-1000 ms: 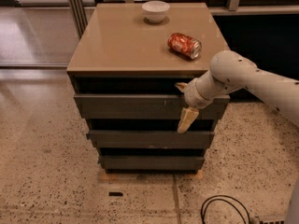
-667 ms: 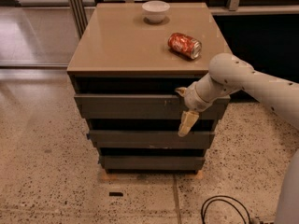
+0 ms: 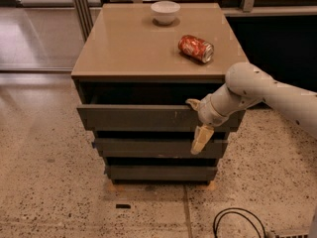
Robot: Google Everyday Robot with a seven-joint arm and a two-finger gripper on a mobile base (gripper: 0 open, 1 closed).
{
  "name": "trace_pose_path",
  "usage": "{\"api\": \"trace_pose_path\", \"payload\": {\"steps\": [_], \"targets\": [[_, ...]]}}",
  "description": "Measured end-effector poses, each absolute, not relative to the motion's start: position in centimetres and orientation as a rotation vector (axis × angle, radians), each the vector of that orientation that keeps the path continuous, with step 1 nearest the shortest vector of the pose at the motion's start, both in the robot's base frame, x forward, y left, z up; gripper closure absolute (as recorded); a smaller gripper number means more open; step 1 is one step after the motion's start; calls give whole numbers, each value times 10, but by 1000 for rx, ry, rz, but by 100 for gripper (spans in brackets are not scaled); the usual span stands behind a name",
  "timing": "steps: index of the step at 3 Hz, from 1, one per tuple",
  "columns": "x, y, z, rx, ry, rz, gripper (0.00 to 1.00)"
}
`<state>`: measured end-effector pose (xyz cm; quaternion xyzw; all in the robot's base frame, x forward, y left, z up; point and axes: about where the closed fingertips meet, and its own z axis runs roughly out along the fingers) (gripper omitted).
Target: Open top drawer
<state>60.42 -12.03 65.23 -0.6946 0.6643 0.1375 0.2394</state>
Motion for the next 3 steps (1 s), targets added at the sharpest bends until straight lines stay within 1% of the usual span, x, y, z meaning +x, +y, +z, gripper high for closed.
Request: {"api": "trace_pose_path", "payload": {"steps": [1, 3], "targets": [[571, -115, 659, -1932, 1811, 431, 0], [565, -112, 655, -1966, 1757, 447, 0]]}}
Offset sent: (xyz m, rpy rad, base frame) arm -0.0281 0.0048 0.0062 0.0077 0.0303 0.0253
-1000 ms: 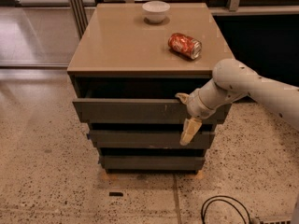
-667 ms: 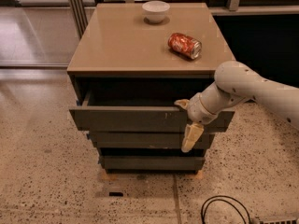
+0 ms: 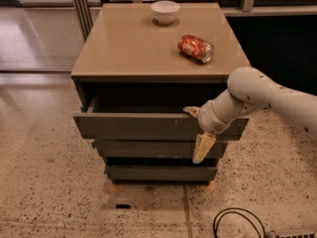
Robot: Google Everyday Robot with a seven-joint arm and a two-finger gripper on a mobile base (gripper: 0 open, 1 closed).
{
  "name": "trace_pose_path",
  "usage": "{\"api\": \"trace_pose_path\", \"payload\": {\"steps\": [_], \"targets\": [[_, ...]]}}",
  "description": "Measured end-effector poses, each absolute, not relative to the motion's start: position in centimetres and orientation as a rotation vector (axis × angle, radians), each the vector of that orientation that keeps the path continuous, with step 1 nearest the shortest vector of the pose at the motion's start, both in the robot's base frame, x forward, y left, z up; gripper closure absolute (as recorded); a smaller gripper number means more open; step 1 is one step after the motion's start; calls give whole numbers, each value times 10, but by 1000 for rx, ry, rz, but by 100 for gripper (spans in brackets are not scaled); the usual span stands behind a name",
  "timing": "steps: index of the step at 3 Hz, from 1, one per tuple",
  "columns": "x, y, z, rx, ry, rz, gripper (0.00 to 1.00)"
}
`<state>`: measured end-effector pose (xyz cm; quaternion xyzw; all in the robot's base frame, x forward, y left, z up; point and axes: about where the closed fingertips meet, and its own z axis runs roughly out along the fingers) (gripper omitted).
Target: Open top drawer
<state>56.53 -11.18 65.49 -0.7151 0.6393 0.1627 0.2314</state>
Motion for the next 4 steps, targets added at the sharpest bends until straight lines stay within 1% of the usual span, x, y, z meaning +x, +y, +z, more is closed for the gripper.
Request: {"api": "trace_pose_path", "payload": {"steps": [1, 2, 3, 4], "targets": [[538, -110, 645, -2004, 1649, 499, 0], [538, -109, 646, -2006, 1645, 499, 0], [525, -102, 651, -2034, 1596, 496, 0], [493, -99, 658, -2058, 1563, 531, 0]]}}
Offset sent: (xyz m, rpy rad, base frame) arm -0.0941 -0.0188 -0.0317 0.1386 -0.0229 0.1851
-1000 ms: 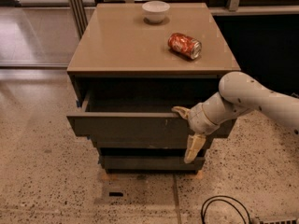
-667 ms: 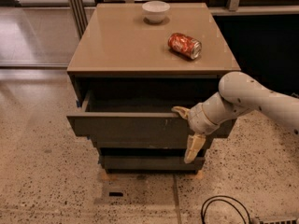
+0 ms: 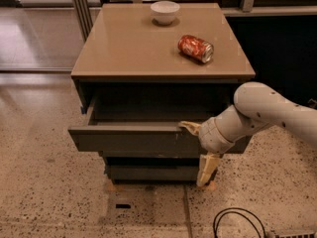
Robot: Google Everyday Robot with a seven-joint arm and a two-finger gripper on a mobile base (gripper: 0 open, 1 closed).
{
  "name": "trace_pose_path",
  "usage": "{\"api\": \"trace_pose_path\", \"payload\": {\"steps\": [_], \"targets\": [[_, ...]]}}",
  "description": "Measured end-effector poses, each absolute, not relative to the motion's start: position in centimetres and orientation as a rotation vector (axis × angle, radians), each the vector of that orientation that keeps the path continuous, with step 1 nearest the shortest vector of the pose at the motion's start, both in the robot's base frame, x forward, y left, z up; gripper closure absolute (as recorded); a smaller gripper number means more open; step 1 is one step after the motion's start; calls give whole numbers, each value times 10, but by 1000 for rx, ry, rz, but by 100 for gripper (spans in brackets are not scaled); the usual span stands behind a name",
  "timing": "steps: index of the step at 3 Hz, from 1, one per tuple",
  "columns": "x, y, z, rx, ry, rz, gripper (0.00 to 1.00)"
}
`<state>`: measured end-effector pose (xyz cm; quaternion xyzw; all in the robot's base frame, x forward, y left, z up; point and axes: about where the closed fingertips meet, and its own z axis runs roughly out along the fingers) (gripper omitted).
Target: Open top drawer
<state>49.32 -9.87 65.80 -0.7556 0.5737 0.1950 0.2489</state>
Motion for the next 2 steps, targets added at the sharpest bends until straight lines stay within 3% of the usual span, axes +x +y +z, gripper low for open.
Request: {"api": "trace_pose_path", "payload": {"steps": [2], "targets": [[462, -103, 656, -2051, 1577, 583, 0]]}}
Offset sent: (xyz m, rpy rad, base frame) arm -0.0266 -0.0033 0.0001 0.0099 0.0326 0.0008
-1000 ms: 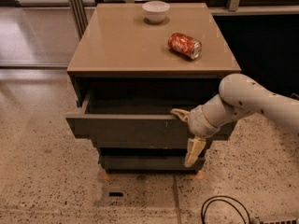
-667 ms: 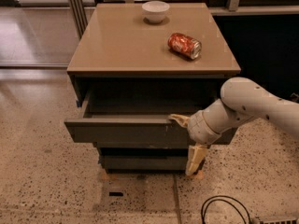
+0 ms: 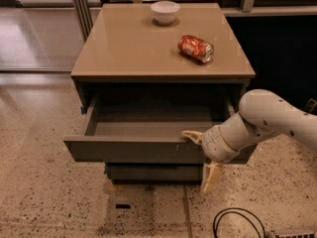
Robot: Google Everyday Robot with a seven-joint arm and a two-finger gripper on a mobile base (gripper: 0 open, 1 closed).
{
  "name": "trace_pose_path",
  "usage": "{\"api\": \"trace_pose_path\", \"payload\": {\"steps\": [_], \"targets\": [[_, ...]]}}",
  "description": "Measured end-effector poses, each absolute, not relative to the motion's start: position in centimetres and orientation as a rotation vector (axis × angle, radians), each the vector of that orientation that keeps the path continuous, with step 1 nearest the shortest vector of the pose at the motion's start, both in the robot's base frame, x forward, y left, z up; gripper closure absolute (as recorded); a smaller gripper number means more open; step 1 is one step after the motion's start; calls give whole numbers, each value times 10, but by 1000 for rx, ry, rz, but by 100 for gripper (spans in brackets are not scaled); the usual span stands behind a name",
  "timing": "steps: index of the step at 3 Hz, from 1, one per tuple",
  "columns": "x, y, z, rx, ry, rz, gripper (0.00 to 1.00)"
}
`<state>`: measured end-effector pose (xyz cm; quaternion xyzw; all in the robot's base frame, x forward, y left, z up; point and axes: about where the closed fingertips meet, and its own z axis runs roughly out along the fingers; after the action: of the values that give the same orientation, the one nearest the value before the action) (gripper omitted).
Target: Open top drawer
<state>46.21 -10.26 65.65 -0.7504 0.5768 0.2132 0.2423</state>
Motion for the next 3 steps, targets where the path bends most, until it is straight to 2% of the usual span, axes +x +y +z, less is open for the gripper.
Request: {"api": "trace_pose_path", "payload": {"steps": [2, 3], "targets": [[457, -100, 648, -2067, 1582, 618, 0], [436, -104, 648, -2072, 1586, 681, 0]]}}
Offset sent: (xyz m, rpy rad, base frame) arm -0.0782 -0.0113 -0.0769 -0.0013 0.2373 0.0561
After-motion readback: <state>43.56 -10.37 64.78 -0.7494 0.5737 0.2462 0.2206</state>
